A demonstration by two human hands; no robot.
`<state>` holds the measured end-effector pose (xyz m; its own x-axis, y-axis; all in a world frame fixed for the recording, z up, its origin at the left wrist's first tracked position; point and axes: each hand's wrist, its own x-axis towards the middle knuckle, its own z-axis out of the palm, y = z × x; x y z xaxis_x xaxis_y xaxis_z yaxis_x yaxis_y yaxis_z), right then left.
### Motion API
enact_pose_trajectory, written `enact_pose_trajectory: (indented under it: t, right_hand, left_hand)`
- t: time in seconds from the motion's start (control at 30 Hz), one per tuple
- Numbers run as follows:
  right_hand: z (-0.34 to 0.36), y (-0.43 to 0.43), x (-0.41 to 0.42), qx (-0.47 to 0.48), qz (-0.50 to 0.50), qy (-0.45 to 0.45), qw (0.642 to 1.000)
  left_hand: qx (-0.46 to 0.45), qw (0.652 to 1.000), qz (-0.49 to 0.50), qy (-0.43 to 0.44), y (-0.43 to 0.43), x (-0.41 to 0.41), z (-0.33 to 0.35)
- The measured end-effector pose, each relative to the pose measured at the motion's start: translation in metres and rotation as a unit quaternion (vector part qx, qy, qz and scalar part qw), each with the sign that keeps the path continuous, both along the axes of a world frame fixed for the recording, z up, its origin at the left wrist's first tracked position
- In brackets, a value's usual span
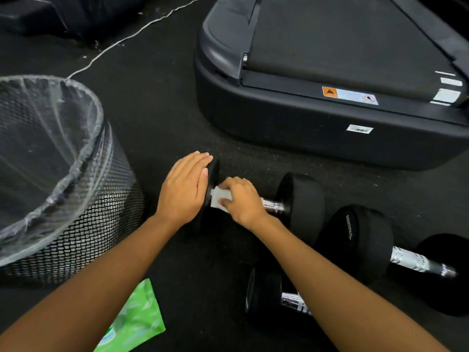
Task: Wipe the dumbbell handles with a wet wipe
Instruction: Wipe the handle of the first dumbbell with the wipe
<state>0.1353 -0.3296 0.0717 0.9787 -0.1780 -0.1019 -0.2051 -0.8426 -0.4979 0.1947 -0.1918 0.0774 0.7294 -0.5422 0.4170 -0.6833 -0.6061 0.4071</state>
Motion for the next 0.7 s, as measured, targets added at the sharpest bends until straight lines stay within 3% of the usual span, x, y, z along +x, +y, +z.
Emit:
enact_pose_trajectory:
  t: [0.2, 0.47, 0.7]
  right_hand:
    - [-0.007, 0.002, -0.016, -0.127, 0.075, -0.115, 0.982]
    - [-0.016, 0.008, -0.019, -0.156, 0.021, -0.152, 0.976]
    - [-0.008, 0.009, -0.006, -0.128, 0.083, -0.043, 0.987]
  left_hand:
    - [0.002, 1.000, -0.004, -0.002, 0.001, 0.000, 0.000]
    - [-0.003, 1.000, -0.005, -0.002, 0.000, 0.001, 0.000]
    - [-0.001, 1.000, 0.004, -0.003, -0.001, 0.003, 0.000]
